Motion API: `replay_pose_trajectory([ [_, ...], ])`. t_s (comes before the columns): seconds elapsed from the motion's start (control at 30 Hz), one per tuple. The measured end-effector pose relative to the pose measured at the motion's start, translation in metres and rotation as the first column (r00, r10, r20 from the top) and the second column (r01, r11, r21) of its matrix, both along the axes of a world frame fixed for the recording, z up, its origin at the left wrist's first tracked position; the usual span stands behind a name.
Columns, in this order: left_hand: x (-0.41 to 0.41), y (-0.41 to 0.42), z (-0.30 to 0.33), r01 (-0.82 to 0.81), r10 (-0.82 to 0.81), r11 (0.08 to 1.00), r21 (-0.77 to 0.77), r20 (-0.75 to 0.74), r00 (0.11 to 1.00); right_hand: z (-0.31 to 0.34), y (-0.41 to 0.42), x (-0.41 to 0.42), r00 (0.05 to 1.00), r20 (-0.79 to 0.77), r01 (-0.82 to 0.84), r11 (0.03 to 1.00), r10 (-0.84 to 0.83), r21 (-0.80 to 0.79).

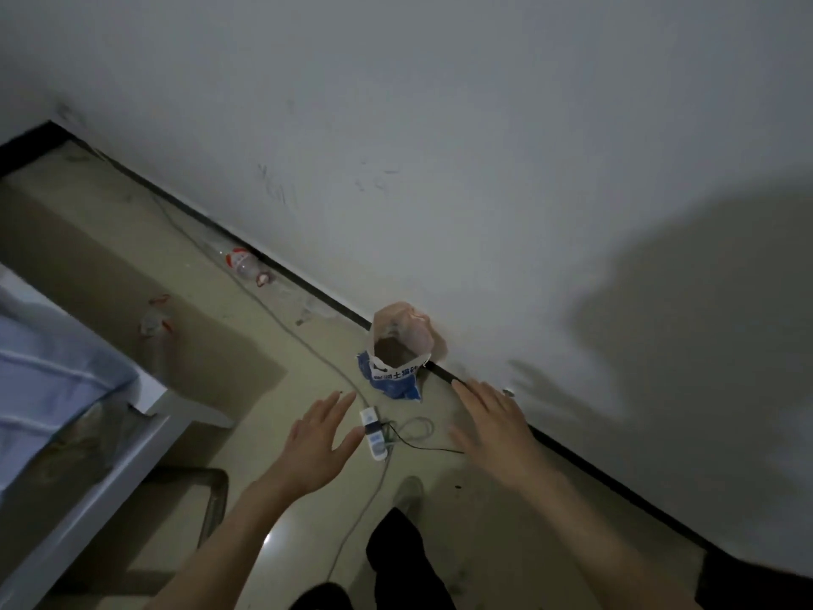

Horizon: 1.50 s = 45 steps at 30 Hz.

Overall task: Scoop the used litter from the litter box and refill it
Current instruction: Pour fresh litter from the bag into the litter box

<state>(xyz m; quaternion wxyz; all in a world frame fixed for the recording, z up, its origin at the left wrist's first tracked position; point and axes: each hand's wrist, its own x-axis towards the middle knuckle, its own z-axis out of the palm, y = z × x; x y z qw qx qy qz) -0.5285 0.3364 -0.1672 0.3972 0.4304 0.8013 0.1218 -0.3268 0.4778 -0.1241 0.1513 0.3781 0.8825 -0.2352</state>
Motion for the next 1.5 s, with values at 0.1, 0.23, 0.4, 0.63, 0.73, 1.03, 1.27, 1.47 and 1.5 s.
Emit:
replay_pose_trajectory([
  [0.1,-0.019,0.049,-0.032,-0.405,0.404,0.912,-0.070,0.338,0.850,-0.038,0.061,-0.019,0.991,0.100,-0.085,0.996,0.087,-0.026],
  [0.23,-0.044,0.097,-0.105,-0.616,0.629,0.763,-0.195,0.445,0.638,-0.111,0.130,-0.058,0.991,0.135,0.033,0.994,-0.019,-0.102],
  [0.4,-0.056,0.147,-0.214,-0.704,0.752,0.615,-0.356,0.534,0.387,-0.214,0.188,-0.129,0.995,0.091,-0.032,0.988,0.046,-0.149],
  [0.63,-0.067,0.209,-0.334,-0.660,0.837,0.489,-0.570,0.521,0.171,-0.375,0.247,-0.199,0.985,0.168,-0.025,1.000,0.026,-0.007],
  [0.73,-0.079,0.222,-0.361,-0.598,0.859,0.301,-0.743,0.483,-0.169,-0.410,0.251,-0.215,0.980,0.201,0.005,0.999,0.005,-0.052],
  [1.03,-0.091,0.198,-0.365,-0.612,0.747,0.202,-0.764,0.524,-0.408,-0.416,0.227,-0.219,0.912,0.370,0.311,0.885,-0.177,-0.346],
  [1.27,-0.105,0.190,-0.313,-0.686,0.850,0.316,-0.656,0.517,-0.103,-0.349,0.231,-0.201,0.889,0.386,0.366,0.890,-0.248,-0.271],
  [1.47,-0.122,0.171,-0.211,-0.620,0.786,0.578,-0.530,0.565,0.250,-0.240,0.166,-0.138,0.678,0.417,0.735,0.551,-0.605,-0.395],
  [1.5,-0.121,0.167,-0.194,-0.596,0.763,0.623,-0.508,0.563,0.318,-0.222,0.154,-0.125,0.608,0.404,0.789,0.467,-0.683,-0.399],
])
